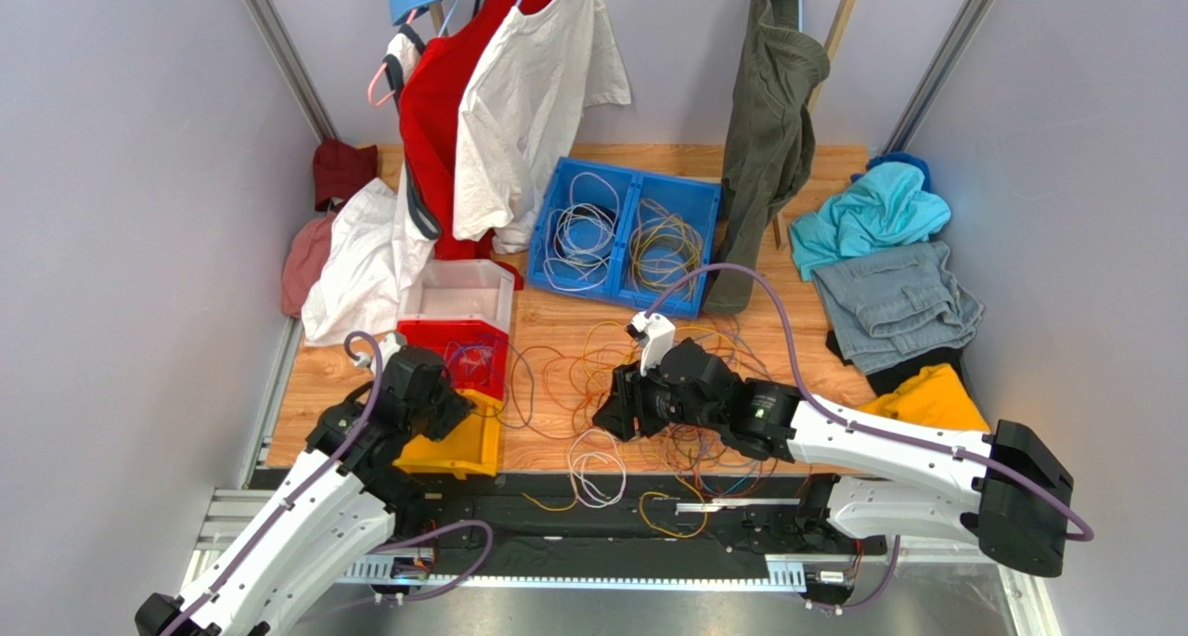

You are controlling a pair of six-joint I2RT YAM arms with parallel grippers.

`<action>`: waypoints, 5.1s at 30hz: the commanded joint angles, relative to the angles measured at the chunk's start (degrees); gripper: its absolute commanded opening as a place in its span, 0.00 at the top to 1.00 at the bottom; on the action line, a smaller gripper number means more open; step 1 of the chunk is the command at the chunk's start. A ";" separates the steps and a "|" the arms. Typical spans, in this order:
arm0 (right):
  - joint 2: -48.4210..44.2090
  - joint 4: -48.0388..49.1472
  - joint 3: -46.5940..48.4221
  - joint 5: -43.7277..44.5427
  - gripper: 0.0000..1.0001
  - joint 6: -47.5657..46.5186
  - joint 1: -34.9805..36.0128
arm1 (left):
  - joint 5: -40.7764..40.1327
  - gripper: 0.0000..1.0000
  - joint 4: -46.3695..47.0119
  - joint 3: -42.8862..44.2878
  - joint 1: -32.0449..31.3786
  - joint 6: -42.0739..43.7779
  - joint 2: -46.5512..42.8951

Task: Untangle the cables

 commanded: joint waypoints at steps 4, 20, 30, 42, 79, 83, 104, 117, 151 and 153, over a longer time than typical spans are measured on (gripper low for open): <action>-1.13 0.50 0.18 0.82 0.50 0.26 0.34 | -4.39 1.00 -3.01 13.29 -0.14 4.63 -0.81; -6.58 -2.67 -1.57 3.98 0.50 -0.62 0.25 | -17.22 1.00 -6.97 30.80 5.92 14.13 9.21; -7.46 -2.49 -2.63 4.24 0.50 -0.97 0.34 | -20.31 1.00 -7.06 30.82 5.92 15.81 8.78; -7.99 -2.58 -2.98 4.42 0.50 -0.97 0.25 | -14.16 1.00 -7.76 23.16 5.92 13.43 2.19; -10.62 -3.37 -4.39 4.68 0.50 -0.45 0.25 | -7.03 1.00 2.43 20.44 13.56 12.46 21.15; -11.59 -3.72 -4.83 4.95 0.50 -0.80 0.17 | -8.26 1.00 4.19 21.06 14.80 13.25 24.06; -11.33 -4.08 -5.09 5.56 0.50 -1.59 0.25 | -12.74 0.24 4.28 20.53 16.91 15.28 21.52; -11.15 -3.90 -5.62 5.56 0.50 -1.50 0.25 | -15.55 0.03 6.82 20.53 17.00 17.82 20.02; 42.36 19.04 35.15 -7.88 0.24 -10.29 -8.89 | -5.80 0.01 -1.70 20.18 17.00 14.84 10.44; 43.51 18.60 36.74 -8.67 0.24 -10.20 -8.89 | -5.19 0.01 -1.17 19.39 17.00 15.01 10.00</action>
